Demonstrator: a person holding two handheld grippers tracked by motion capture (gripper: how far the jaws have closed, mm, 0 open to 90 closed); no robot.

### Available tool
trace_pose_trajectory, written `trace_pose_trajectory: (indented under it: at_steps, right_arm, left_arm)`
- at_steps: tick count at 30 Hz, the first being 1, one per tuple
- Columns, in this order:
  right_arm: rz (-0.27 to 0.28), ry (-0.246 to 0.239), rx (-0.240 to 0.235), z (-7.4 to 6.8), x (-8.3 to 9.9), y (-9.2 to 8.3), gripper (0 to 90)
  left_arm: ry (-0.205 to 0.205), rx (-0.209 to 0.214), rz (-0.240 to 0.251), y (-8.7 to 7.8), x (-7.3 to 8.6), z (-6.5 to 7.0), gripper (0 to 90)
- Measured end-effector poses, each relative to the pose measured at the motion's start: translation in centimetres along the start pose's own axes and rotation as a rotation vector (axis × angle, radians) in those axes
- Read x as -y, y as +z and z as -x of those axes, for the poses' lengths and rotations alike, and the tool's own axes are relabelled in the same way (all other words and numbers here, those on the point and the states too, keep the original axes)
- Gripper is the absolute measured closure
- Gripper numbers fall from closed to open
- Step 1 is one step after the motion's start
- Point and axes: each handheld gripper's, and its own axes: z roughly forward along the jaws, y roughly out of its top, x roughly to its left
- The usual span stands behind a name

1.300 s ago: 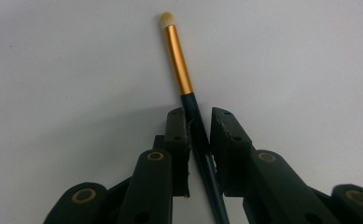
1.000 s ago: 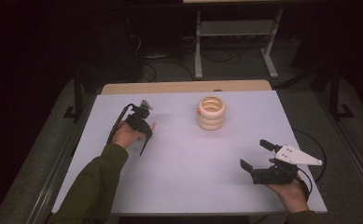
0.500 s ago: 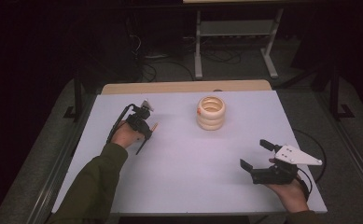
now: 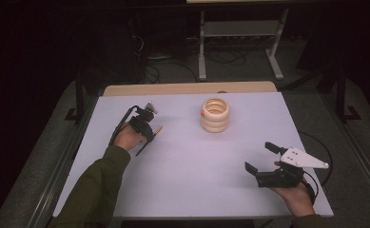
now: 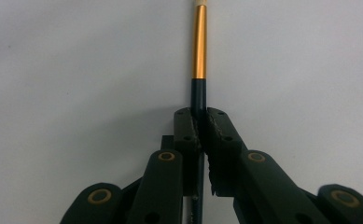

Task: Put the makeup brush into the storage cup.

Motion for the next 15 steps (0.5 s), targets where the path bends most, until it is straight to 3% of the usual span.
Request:
trace_pose_trajectory:
  at_steps: [5, 9, 15]
  right_arm:
    - [-0.001, -0.003, 0.002, 0.1, 0.0, 0.0, 0.0]
    - [-0.003, 0.005, 0.0, 0.0, 0.0, 0.0, 0.0]
    - [-0.003, 0.002, 0.001, 0.0, 0.0, 0.0, 0.0]
  left_arm:
    - [0.014, 0.007, 0.001, -0.3, 0.1, -0.2, 83.5]
    - [-0.011, 0.031, 0.033, -0.6, 0.2, -0.1, 83.5]
    - [0.026, 0.054, 0.081, -1.4, 0.3, -0.2, 83.5]
